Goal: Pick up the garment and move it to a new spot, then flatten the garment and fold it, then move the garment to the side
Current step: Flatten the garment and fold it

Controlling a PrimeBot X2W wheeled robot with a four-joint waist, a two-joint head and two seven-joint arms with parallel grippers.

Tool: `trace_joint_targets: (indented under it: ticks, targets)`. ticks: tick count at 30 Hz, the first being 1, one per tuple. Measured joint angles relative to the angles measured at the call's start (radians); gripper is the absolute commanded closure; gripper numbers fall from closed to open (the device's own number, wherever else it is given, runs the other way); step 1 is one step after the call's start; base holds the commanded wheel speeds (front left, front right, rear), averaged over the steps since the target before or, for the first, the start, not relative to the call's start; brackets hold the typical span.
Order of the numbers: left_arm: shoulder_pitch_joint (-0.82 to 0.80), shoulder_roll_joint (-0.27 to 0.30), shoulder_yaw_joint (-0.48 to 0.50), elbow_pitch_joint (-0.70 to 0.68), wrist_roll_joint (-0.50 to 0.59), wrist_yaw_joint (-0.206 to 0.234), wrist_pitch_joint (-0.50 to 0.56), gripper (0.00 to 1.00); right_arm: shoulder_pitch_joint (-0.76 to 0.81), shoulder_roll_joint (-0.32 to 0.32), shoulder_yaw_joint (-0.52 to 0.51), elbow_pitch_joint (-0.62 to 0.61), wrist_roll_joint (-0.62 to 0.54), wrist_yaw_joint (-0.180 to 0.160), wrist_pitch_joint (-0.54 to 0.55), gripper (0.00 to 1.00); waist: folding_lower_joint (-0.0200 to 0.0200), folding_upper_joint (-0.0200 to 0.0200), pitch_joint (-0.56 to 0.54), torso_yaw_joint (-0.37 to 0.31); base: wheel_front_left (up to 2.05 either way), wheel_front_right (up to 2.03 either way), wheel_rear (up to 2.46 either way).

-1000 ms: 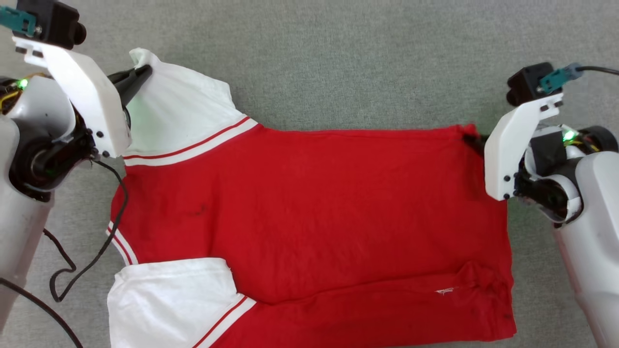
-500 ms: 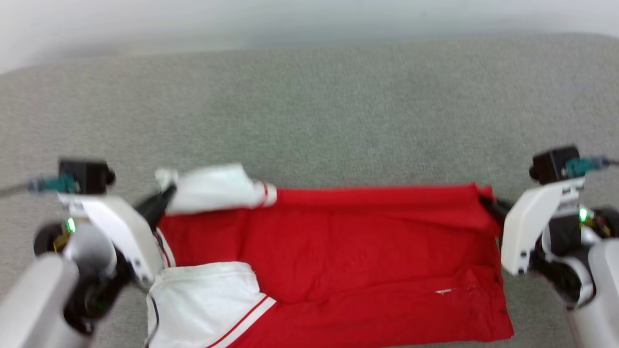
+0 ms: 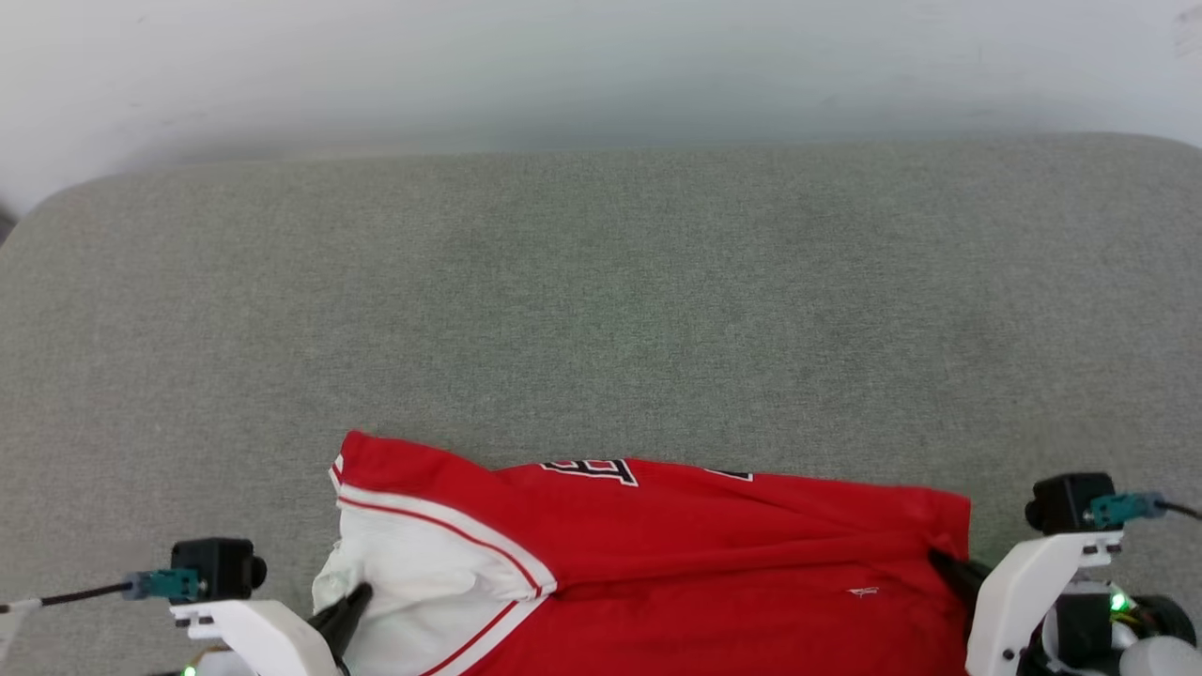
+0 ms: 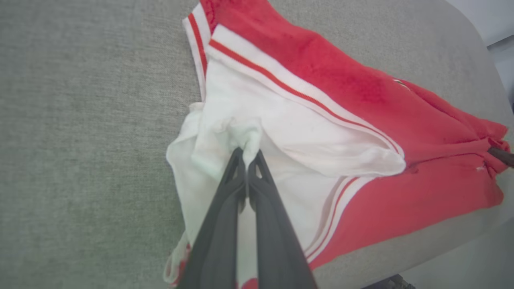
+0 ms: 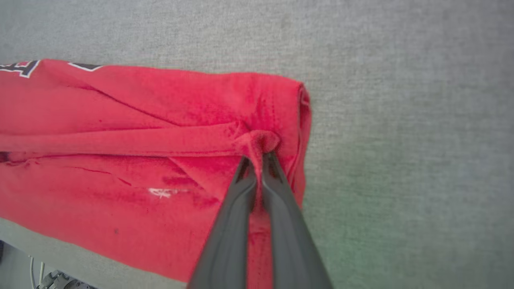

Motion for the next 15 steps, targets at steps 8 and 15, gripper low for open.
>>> trace_joint_targets:
  ticks: [8,15]
  targets:
    - [0.027,-0.035,-0.032,0.023,0.001,-0.01,-0.014,0.0,0.064,0.033,0.001,-0.01,0.0,0.0,-0.087,0.0,0.0,0.0,-0.018,-0.017,0.0,0.0,0.0]
    - [0.03,-0.044,-0.001,-0.023,0.062,0.002,-0.144,0.0,0.127,0.052,-0.021,-0.112,-0.002,0.0,-0.13,0.0,0.0001,0.0,-0.052,-0.018,0.0,0.0,0.0]
